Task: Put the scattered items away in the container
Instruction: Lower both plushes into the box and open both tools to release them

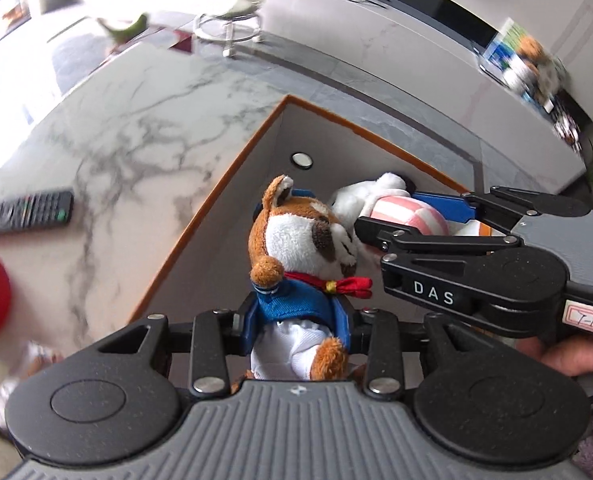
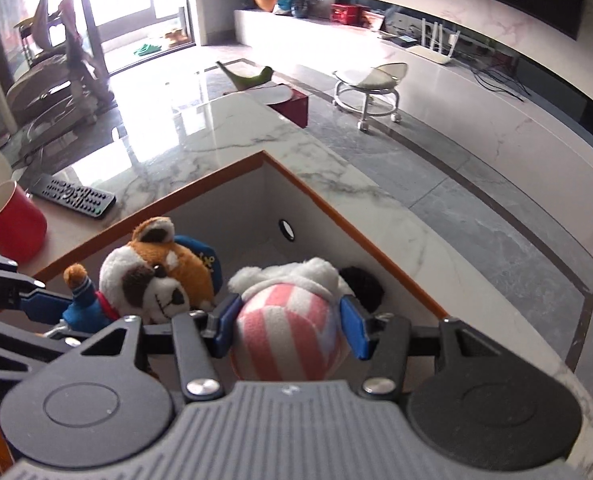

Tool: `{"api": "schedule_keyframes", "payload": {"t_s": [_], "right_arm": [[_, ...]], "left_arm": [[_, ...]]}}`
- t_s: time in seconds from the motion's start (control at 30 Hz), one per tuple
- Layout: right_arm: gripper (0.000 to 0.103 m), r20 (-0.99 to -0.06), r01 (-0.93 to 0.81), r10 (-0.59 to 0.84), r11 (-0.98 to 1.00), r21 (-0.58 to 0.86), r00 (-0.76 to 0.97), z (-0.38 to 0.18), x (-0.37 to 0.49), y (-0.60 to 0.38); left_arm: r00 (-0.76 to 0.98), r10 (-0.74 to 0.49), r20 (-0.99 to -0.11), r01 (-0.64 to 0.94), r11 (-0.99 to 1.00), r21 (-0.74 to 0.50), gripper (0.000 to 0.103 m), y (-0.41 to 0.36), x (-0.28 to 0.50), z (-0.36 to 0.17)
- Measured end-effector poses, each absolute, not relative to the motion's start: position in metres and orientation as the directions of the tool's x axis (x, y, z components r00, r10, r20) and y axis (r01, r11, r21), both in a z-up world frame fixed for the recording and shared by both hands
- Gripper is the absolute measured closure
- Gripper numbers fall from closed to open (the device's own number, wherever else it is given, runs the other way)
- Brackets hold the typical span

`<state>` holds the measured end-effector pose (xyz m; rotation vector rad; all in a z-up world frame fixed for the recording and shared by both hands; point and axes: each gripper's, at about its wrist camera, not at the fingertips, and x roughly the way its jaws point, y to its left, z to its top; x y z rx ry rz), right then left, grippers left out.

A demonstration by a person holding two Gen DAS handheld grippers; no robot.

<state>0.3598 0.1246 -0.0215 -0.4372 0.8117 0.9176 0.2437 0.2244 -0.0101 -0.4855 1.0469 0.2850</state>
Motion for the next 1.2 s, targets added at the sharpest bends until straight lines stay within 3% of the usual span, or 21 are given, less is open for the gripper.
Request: {"api": "schedule_keyframes", "payload": {"t_s": [0.27,0.43,0.73,1.03,1.2], "right_arm": [[0.046,-0.773,-0.904,0.574,0.428,0.002,0.27,-0.027,0.372,0.14],[0.046,-0.771,-0.919,0.588,0.394,0.011,0.242,-0.035,0.378,0.154],[0.046,-0.813,-0.931,0.541,0.364,-0.005,0.216,-0.048,0.379,0.163],[0.045,-0.901,-0.93,0.398,0.366,-0.015,0.171,-0.052,0.382,0.165],[0.037,-0.931,-0.925,0.32,0.377,-0.045,0.175,-0.065,0.384,0.17]], "left_arm": [[0.432,0.091,-0.897,-0.662,0.708,-0.246,0.061,0.224,0.233,-0.03],[0.417,0.131,-0.9,-0.709,0.666,-0.232,0.06,0.224,0.234,-0.037],[0.39,0.072,-0.918,-0.748,0.606,-0.27,0.06,0.231,0.233,-0.053],[0.359,0.023,-0.933,-0.764,0.581,-0.279,0.06,0.235,0.23,-0.07],[0.352,0.004,-0.936,-0.77,0.571,-0.287,0.059,0.234,0.231,-0.077]]}}
